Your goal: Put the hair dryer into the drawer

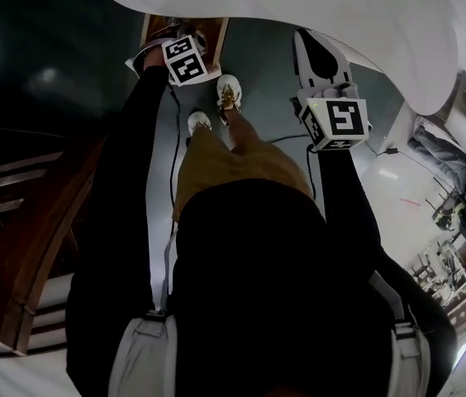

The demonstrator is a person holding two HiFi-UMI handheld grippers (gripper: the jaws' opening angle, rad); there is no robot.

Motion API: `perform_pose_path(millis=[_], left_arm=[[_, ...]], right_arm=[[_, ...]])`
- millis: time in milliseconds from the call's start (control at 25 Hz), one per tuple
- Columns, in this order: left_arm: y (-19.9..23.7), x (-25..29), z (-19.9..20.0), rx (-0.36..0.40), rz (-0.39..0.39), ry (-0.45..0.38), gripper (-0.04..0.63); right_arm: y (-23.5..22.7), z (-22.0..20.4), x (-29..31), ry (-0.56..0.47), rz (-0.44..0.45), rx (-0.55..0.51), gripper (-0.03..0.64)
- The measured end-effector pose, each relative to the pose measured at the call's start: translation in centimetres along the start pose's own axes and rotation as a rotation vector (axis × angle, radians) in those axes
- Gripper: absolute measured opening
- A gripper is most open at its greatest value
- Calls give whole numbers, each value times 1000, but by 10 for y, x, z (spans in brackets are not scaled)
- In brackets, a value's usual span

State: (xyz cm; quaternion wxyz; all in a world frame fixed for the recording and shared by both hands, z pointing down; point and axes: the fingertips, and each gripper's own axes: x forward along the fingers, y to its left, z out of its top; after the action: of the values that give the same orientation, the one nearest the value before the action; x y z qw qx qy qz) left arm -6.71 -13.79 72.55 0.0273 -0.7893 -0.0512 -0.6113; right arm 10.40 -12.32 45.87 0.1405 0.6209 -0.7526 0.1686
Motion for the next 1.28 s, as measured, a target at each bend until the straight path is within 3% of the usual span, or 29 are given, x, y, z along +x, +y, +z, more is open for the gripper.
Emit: perform_pose_path(millis=[200, 400, 600, 880, 1280], left_arm=[[-5, 16, -5, 16, -25, 20, 402], [3, 28, -6, 53, 19, 40, 402], [8, 37, -16, 124, 71, 86, 402], [1, 53, -19, 249, 75, 175, 402], [-9, 53, -20, 234, 2, 154, 402]], right_arm=[[-2, -11, -8, 17, -3, -15, 26], [-16, -16, -19, 25, -44, 7, 26], [-17, -22, -23, 38, -56, 3, 26], [-28, -23, -27, 48, -60, 12, 26], [-27, -20, -26, 40, -58, 37, 26]])
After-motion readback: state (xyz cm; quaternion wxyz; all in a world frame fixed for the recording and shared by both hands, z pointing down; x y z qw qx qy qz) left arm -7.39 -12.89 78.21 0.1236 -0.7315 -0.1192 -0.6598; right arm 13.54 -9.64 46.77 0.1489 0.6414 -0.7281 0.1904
